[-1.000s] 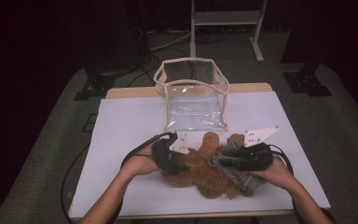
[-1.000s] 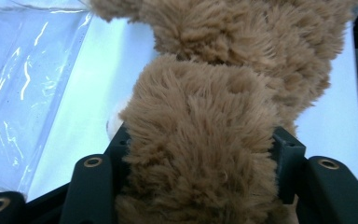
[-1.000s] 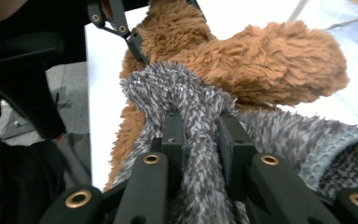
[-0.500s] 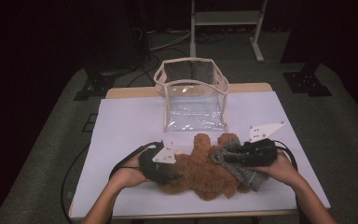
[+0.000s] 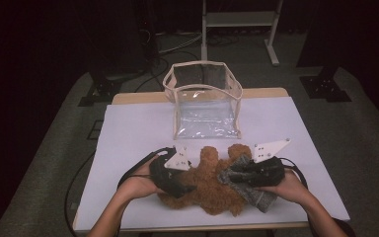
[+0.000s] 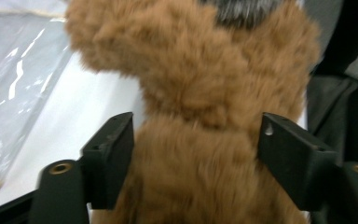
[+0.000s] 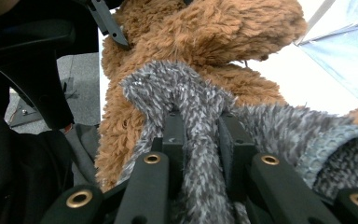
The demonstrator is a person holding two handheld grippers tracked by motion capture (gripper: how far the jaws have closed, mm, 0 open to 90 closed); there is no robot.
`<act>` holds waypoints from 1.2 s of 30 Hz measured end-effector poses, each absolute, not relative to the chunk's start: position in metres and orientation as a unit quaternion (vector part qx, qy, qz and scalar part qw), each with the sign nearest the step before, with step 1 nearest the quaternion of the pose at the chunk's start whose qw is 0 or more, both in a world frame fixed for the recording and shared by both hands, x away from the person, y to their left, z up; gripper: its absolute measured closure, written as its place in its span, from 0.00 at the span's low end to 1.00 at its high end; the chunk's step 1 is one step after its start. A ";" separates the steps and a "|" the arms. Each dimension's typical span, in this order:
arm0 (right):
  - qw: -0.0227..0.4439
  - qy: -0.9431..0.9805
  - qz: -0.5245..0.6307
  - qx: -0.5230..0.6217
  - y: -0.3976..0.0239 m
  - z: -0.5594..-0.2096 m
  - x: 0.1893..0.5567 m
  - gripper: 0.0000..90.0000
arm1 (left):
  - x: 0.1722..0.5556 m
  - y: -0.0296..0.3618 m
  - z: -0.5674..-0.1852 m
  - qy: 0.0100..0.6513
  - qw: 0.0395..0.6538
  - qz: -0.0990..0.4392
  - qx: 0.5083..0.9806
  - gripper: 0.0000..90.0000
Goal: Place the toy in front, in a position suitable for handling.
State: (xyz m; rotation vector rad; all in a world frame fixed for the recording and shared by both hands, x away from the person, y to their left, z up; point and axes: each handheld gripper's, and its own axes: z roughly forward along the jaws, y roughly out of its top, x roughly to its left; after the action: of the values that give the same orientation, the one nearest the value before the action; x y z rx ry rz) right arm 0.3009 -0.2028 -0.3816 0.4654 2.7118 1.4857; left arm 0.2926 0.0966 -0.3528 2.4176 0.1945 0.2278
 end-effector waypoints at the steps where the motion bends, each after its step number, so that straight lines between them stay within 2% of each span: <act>1: 0.008 0.867 0.476 0.148 -0.203 -0.382 0.300 0.83 | 0.293 0.094 -0.355 0.072 0.340 0.086 0.934 0.36; 3: 0.009 0.869 0.474 0.145 -0.203 -0.380 0.300 0.83 | 0.292 0.091 -0.362 0.068 0.319 0.083 0.941 0.38; 7: 0.024 0.869 0.474 0.139 -0.205 -0.368 0.300 0.82 | 0.287 0.095 -0.366 0.067 0.325 0.080 0.940 0.43; 13: 0.058 0.866 0.477 0.141 -0.198 -0.347 0.314 0.82 | 0.280 0.097 -0.366 0.051 0.317 0.085 0.943 0.45; 20: 0.047 0.877 0.457 0.142 -0.188 -0.370 0.304 0.82 | 0.279 0.091 -0.356 0.054 0.346 0.097 0.932 0.39; 23: 0.044 0.873 0.465 0.143 -0.195 -0.371 0.296 0.82 | 0.275 0.082 -0.357 0.031 0.338 0.087 0.936 0.49; 25: 0.044 0.871 0.467 0.143 -0.200 -0.371 0.291 0.82 | 0.273 0.078 -0.363 0.025 0.327 0.082 0.941 0.51; 32: 0.043 0.875 0.461 0.141 -0.220 -0.368 0.289 0.82 | 0.266 0.079 -0.369 0.023 0.334 0.084 0.939 0.54; 36: 0.063 0.876 0.458 0.137 -0.220 -0.350 0.292 0.82 | 0.266 0.077 -0.370 0.016 0.327 0.087 0.941 0.54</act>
State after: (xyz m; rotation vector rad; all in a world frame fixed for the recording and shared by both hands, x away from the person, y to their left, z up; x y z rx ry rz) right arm 0.2920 -0.2203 -0.3501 0.4145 2.6472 1.3843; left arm 0.2658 0.0769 -0.3696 2.4649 0.0425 0.2266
